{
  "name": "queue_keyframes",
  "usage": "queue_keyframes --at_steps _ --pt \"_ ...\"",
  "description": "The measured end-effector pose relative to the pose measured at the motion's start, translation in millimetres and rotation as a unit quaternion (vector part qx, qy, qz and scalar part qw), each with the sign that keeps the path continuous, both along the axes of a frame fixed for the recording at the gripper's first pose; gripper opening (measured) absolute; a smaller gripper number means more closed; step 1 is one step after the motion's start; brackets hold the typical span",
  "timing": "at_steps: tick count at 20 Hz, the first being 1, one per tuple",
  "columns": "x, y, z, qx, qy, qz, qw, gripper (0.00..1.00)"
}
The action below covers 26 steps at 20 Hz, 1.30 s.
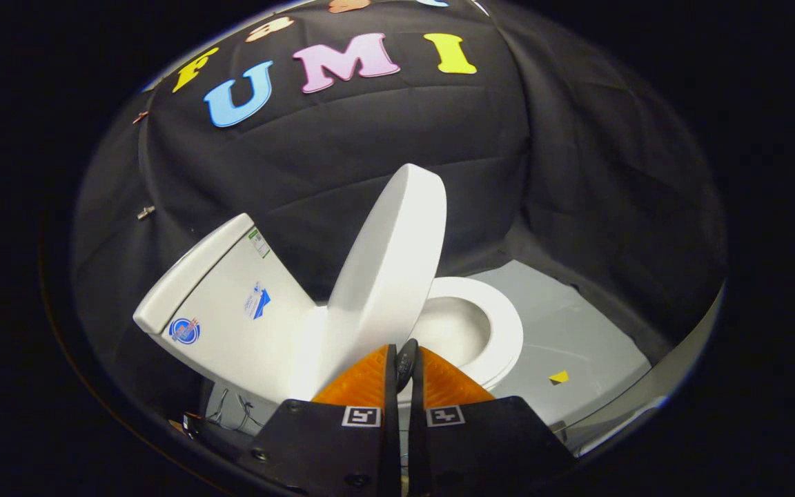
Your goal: Open the toilet lid.
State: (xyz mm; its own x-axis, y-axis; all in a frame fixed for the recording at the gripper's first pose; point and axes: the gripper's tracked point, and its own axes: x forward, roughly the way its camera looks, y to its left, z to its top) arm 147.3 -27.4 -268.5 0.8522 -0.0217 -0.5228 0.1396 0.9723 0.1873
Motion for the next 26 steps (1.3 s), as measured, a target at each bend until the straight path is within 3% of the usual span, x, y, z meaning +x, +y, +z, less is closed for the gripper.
queue_keyframes --at_steps 13,18,26 --pt "6.5 153.9 59.9 -0.071 -0.087 0.129 0.985 0.11" --pt "11.0 193.9 61.8 -0.079 -0.103 0.164 0.978 0.11" --pt "8.7 228.1 54.5 -0.063 -0.112 0.186 0.974 0.1"
